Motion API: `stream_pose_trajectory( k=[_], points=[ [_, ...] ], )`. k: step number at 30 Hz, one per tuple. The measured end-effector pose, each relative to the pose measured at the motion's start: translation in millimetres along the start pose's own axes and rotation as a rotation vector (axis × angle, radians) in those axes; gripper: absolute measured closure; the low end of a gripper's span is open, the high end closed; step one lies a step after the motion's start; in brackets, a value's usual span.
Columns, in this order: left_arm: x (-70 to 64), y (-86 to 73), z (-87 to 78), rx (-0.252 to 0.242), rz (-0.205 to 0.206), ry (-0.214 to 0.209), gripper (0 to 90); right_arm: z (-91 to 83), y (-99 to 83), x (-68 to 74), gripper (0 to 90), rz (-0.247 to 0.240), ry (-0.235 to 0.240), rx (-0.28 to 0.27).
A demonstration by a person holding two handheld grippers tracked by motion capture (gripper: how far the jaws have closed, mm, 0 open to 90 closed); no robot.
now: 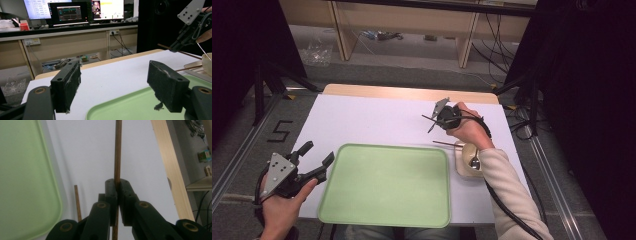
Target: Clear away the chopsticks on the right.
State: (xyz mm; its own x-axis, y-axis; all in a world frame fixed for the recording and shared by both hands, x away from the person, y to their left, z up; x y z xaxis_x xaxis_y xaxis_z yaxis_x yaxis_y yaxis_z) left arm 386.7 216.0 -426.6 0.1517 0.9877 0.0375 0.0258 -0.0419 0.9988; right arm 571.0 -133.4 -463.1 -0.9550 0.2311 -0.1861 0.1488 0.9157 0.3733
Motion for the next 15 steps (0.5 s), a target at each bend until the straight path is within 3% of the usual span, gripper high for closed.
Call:
stream_pose_trajectory(
  k=[4, 6, 7, 9, 10, 11, 12, 13, 14, 15],
  points=[
    [-6.2, 1.6, 3.4, -0.001, -0.007, -0.025, 29.4, 0.6, 10.0, 12.9, 87.0, -0.023, 0.035, 0.005],
    [-12.3, 2.7, 6.5, 0.003, -0.017, -0.045, 30.1, -1.0, 15.6, 15.8, 87.1, -0.079, 0.033, 0.016],
    [-16.6, 3.0, 8.3, 0.006, -0.022, -0.062, 30.3, -1.9, 19.3, 19.2, 87.0, -0.083, 0.038, 0.01],
    [-26.8, 2.7, 12.1, 0.021, -0.037, -0.094, 30.5, -5.3, 27.7, 24.4, 87.0, -0.11, 0.038, -0.008],
    [-34.6, 1.6, 13.2, 0.041, -0.058, -0.125, 30.5, -8.3, 31.7, 29.5, 87.0, -0.09, 0.045, -0.016],
    [-41.3, 1.3, 15.7, 0.052, -0.077, -0.14, 30.8, -10.6, 36.2, 32.0, 87.1, -0.103, 0.046, -0.029],
    [-47.1, 1.4, 18.9, 0.054, -0.067, -0.158, 31.4, -12.7, 41.7, 35.1, 87.1, -0.115, 0.052, -0.052],
    [-53.8, 1.1, 22.2, 0.062, -0.067, -0.176, 31.9, -16.3, 45.5, 41.5, 87.0, -0.081, 0.064, -0.061],
    [-60.9, 0.6, 26.0, 0.069, -0.071, -0.196, 32.9, -21.6, 53.2, 45.6, 87.0, -0.116, 0.06, -0.066],
    [-68.0, -0.7, 29.9, 0.077, -0.064, -0.218, 32.9, -21.6, 53.2, 45.6, 87.0, -0.116, 0.06, -0.066]
  ],
)
Point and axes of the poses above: each handheld gripper's, and its own axes: z roughly forward along the jaws, y roughly out of its top, x roughly to its left, the point moved 9 cm from there along z, roughly forward along the jaws, and after that the axes turned 15 degrees about y, right-handed, at the moved point
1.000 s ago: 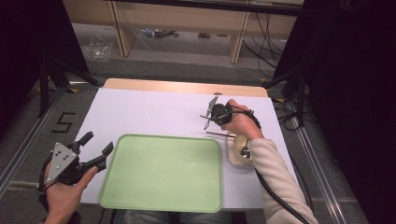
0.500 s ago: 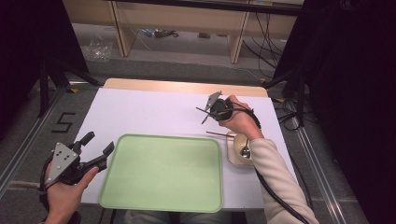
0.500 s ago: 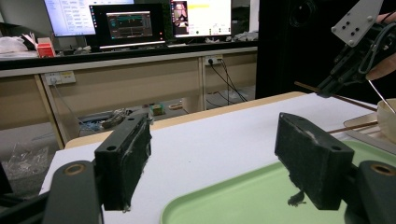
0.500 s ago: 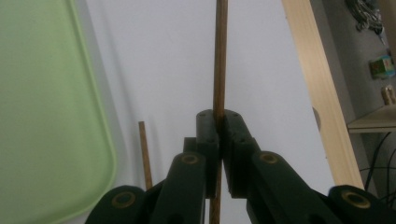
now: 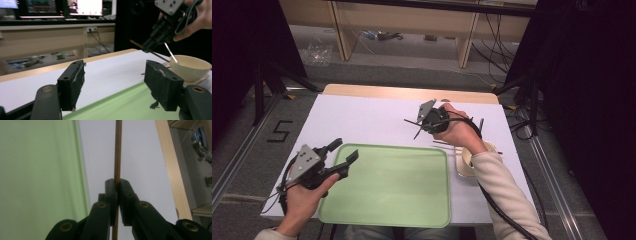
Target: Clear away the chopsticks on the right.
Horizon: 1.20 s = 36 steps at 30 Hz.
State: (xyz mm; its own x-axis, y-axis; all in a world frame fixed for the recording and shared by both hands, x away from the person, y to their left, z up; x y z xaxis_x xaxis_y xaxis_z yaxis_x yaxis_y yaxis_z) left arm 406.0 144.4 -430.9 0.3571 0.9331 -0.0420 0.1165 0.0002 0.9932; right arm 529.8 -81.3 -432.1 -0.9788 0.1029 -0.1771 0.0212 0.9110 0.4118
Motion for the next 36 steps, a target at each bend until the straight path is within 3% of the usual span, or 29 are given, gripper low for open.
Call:
stream_pose_trajectory(
  k=[1, 2, 3, 7, 11, 12, 21, 24, 25, 31, 33, 36],
  points=[
    [-6.3, -2.1, 5.6, 0.013, 0.008, -0.021, 34.0, -2.2, 4.2, 1.8, 87.0, -0.01, -0.002, -0.005],
    [-13.3, -4.7, 11.2, 0.028, 0.004, -0.046, 35.8, -3.1, 8.9, 7.0, 87.0, 0.03, 0.001, -0.025],
    [-20.7, -7.5, 17.1, 0.04, -0.008, -0.067, 36.5, -4.8, 11.6, 6.6, 87.0, -0.003, -0.008, -0.017],
    [-51.6, -19.9, 39.8, 0.081, 0.025, -0.139, 36.7, -7.1, 26.0, 14.1, 87.0, 0.005, 0.008, -0.077],
    [-75.9, -21.9, 61.2, 0.086, 0.006, -0.186, 36.1, -9.5, 32.4, 19.0, 87.0, -0.004, 0.006, -0.079],
    [-80.9, -21.6, 66.0, 0.081, 0.004, -0.189, 36.1, -10.2, 33.6, 19.2, 87.0, -0.02, 0.009, -0.077],
    [-110.2, -26.1, 98.2, 0.083, -0.013, -0.203, 38.8, -17.6, 39.0, 22.5, 87.0, 0.003, 0.011, -0.119],
    [-112.8, -27.1, 106.5, 0.088, 0.005, -0.194, 39.4, -19.0, 38.9, 23.5, 87.0, 0.012, 0.019, -0.124],
    [-116.5, -25.3, 108.9, 0.08, -0.031, -0.196, 39.4, -19.3, 39.2, 21.7, 87.0, -0.01, 0.02, -0.122],
    [-120.2, -23.7, 119.3, 0.073, 0.001, -0.189, 40.0, -19.6, 39.4, 25.2, 87.0, 0.047, 0.033, -0.142],
    [-122.2, -24.7, 121.7, 0.076, -0.006, -0.189, 40.3, -19.3, 41.2, 23.3, 87.0, 0.018, 0.036, -0.155],
    [-125.1, -27.1, 125.0, 0.081, -0.01, -0.19, 41.2, -19.5, 41.7, 24.0, 87.0, 0.031, 0.036, -0.161]
  ],
)
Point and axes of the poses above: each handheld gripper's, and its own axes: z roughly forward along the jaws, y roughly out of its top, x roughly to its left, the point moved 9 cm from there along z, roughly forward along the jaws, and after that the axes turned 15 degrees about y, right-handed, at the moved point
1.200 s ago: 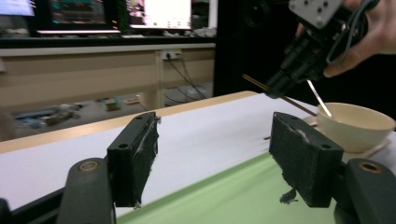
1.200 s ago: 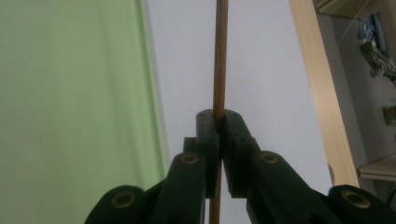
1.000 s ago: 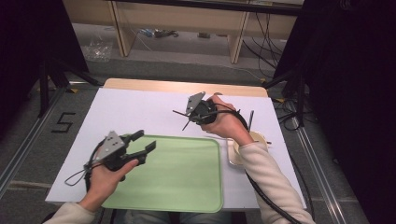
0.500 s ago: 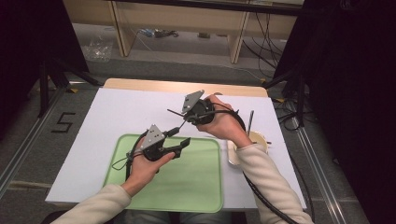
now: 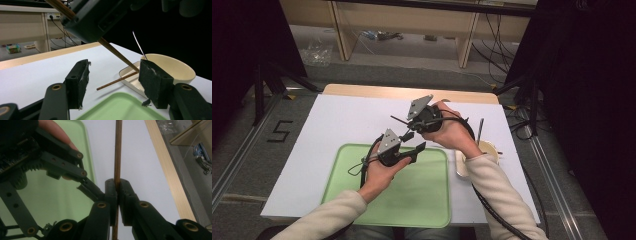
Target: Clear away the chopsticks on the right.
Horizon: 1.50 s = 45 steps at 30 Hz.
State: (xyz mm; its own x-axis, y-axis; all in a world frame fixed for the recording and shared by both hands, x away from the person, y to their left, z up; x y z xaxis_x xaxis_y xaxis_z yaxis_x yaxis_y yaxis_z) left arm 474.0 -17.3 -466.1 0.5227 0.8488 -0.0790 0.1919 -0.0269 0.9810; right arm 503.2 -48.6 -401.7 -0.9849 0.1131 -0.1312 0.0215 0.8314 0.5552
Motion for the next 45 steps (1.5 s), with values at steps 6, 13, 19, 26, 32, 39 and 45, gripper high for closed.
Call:
stream_pose_trajectory(
  k=[6, 13, 19, 26, 32, 39, 45],
  points=[
    [-5.1, -1.8, 7.5, -0.004, -0.023, 0.004, 44.5, 1.1, 1.1, 1.2, 87.0, -0.001, 0.005, 0.002],
    [-8.1, 6.1, 12.4, -0.04, -0.057, -0.002, 50.1, 0.9, 1.2, -0.3, 87.0, -0.004, 0.013, -0.008],
    [-9.8, 8.4, 14.8, -0.047, -0.066, 0.005, 55.5, 1.5, 1.7, 0.9, 87.0, 0.004, 0.026, -0.019],
    [-6.9, 11.1, 18.1, -0.058, -0.087, 0.014, 61.3, 1.1, 3.1, -0.6, 87.0, -0.01, 0.023, -0.028],
    [-3.1, 11.4, 18.3, -0.06, -0.1, 0.031, 69.2, 0.6, 3.3, -0.6, 87.0, -0.007, 0.024, -0.028],
    [3.3, 10.3, 17.9, -0.052, -0.104, 0.049, 76.5, -2.1, 4.7, -0.5, 86.2, -0.007, 0.026, -0.041],
    [13.0, 15.2, 16.0, -0.066, -0.141, 0.067, 84.8, -6.2, 9.0, 0.2, 85.3, -0.002, 0.02, -0.077]
  ],
)
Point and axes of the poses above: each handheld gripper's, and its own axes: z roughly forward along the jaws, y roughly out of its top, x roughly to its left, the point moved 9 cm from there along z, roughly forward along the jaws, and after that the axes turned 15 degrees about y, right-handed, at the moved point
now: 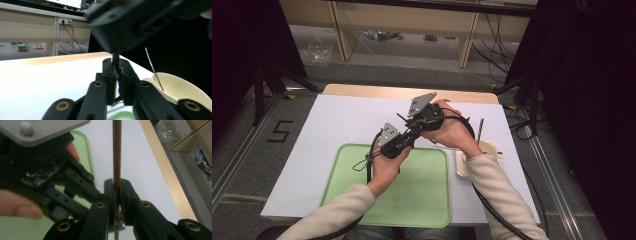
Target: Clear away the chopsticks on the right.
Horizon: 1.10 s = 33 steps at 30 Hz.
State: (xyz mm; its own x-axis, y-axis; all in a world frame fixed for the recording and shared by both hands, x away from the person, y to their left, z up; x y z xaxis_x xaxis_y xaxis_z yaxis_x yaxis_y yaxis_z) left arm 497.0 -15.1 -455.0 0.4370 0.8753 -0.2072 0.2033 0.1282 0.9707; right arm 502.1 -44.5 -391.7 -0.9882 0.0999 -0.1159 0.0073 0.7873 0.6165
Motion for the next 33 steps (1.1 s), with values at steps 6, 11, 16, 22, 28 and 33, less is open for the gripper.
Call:
stream_pose_trajectory(
  k=[6, 11, 16, 22, 28, 33],
  points=[
    [-3.4, 12.0, -3.2, -0.02, -0.029, -0.018, 84.9, -2.7, 3.9, 0.2, 74.8, 0.008, 0.007, -0.036],
    [6.6, 15.2, -4.4, -0.016, -0.046, -0.002, 84.9, -17.8, 11.3, -4.4, 63.0, 0.034, -0.043, -0.102],
    [13.4, 15.3, -9.6, -0.014, -0.039, 0.004, 84.9, -33.1, 9.4, -8.8, 58.2, 0.044, -0.07, -0.119],
    [15.8, 20.5, -22.6, -0.015, -0.044, -0.013, 84.9, -48.3, -1.3, -20.9, 54.9, 0.073, -0.115, -0.116],
    [21.1, 32.5, -43.4, -0.012, -0.028, -0.042, 84.9, -60.2, -16.5, -33.6, 54.6, 0.121, -0.145, -0.114],
    [26.7, 37.9, -68.2, 0.022, 0.045, -0.061, 84.8, -64.2, -26.8, -41.8, 54.3, 0.146, -0.161, -0.105]
  ],
)
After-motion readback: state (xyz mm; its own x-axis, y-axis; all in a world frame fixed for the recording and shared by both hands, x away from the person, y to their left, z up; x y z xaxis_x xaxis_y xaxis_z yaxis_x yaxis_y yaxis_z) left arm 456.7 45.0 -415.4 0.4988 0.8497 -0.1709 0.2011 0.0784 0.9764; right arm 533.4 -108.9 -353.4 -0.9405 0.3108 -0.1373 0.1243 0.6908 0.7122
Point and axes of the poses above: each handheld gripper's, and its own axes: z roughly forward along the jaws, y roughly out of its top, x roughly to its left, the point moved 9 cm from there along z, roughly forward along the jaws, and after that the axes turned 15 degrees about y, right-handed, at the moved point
